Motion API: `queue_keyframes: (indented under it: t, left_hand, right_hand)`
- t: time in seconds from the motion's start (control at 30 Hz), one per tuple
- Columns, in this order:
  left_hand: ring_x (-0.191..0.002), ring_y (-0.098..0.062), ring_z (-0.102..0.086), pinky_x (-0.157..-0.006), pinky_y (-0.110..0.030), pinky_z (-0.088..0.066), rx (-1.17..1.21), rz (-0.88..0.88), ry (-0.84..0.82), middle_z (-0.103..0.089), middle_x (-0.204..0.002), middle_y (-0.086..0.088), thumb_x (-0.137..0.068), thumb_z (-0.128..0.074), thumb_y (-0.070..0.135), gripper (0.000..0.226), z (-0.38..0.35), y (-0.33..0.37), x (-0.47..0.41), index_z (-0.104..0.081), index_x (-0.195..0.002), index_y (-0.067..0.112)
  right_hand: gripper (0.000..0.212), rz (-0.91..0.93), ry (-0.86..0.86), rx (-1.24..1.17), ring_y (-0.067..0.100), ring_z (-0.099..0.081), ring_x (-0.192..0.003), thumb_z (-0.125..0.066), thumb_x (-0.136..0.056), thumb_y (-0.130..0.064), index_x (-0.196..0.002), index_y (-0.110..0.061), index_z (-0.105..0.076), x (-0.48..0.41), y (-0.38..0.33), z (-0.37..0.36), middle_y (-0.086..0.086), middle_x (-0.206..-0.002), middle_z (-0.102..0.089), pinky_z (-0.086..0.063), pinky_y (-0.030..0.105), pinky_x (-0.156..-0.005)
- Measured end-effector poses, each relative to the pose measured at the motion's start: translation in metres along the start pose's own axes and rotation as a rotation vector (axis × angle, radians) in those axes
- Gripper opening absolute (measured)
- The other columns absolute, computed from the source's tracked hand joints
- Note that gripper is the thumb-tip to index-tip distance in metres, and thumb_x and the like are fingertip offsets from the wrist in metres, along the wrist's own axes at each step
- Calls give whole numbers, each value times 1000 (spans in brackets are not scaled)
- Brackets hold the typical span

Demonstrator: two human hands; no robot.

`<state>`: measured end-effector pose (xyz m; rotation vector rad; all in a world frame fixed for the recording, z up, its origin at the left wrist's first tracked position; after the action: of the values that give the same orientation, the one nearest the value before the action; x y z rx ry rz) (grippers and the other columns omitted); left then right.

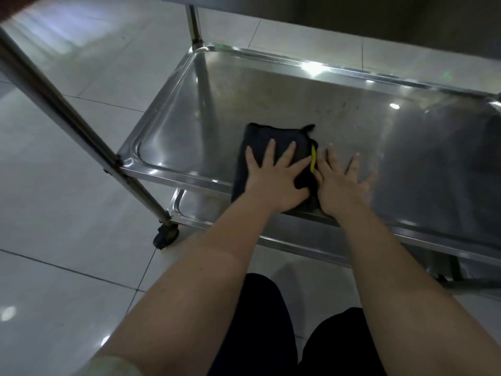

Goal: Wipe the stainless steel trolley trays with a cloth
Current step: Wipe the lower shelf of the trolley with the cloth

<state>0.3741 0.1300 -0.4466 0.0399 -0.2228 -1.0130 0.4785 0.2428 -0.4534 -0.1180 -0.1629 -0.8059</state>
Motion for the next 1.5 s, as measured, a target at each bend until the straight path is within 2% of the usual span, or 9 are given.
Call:
queue_keyframes:
  t: [0.17, 0.37, 0.47, 0.6, 0.8, 1.0, 1.23, 1.33, 1.5]
  left_hand:
    - [-149, -26, 13, -109, -65, 14, 30, -40, 26, 6, -163, 14, -80, -35, 78, 77, 8, -38, 5, -5, -148, 56]
    - [-149, -25, 7, -112, -65, 8, 61, 338, 40, 6, -162, 14, -79, -29, 85, 77, 32, -203, 46, -3, -146, 58]
    - [-148, -28, 13, -109, -69, 10, 6, 410, -24, 13, -162, 11, -78, -22, 85, 78, 33, -228, 52, 2, -147, 57]
    - [-147, -37, 14, -105, -75, 8, 21, 338, 7, 14, -163, 6, -83, -24, 82, 77, 29, -174, 32, 3, -148, 53]
    - [-147, -37, 15, -102, -73, 15, -44, -113, -39, 12, -163, 6, -87, -28, 72, 74, 5, 0, 2, 2, -151, 48]
    - [-149, -25, 7, -110, -66, 10, 6, -68, 48, 4, -162, 15, -82, -33, 79, 75, 10, -57, -1, -5, -148, 55]
    - [-149, -27, 8, -109, -69, 8, 83, 458, 52, 2, -163, 13, -76, -24, 88, 80, 31, -205, 7, -7, -147, 56]
    - [-148, -32, 11, -106, -73, 8, 60, 450, 50, 4, -163, 11, -77, -21, 86, 76, 27, -176, -15, -6, -146, 58]
    - [-148, -33, 8, -106, -71, 9, 41, 100, 87, 2, -163, 9, -82, -28, 81, 73, 18, -26, -87, -10, -148, 55]
  right_hand:
    - [50, 0, -15, -55, 36, 13, -147, -12, -101, -55, -148, -53, 4, 2, 1, 3, -21, -160, 12, 10, 69, -110]
    - [51, -8, -12, -59, 34, 11, -148, -9, -97, -61, -147, -57, 4, 5, -1, 3, -21, -161, 10, 11, 67, -111]
    - [52, -9, -12, -47, 35, 12, -148, -8, -97, -61, -147, -56, 6, 7, -7, 1, -21, -160, 12, 12, 67, -109]
    - [51, -9, -20, -21, 37, 13, -147, -7, -99, -58, -147, -54, 8, 7, -12, 1, -20, -160, 15, 11, 69, -108]
    - [53, -11, 15, -46, 34, 12, -148, -20, -104, -36, -153, -44, -2, 13, -9, 3, -19, -161, 9, 10, 68, -111]
    - [58, 11, 23, -18, 29, 0, -149, -15, -95, -67, -150, -51, -6, 0, 28, 15, -20, -161, -2, 7, 69, -108]
    - [67, -160, 16, -56, 37, -4, -147, -16, -85, -79, -146, -53, -10, -33, 106, 27, -16, -162, -5, 2, 72, -109]
    - [71, -160, 24, -33, 40, -1, -147, -7, -81, -81, -146, -53, -3, -34, 106, 19, -15, -162, 0, 3, 69, -111]
    - [70, -158, 51, -6, 41, 1, -147, -7, -84, -78, -148, -50, -2, -36, 109, 14, -13, -163, 3, 4, 69, -111]
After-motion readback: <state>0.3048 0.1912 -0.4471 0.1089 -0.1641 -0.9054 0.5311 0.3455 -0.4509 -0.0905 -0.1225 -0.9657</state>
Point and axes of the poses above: each hand's wrist, its own x-axis away from the middle knuckle, its own z-axis out of the back of the hand, y = z × x, the point moved 1 cm from there along -x, towards the middle knuckle
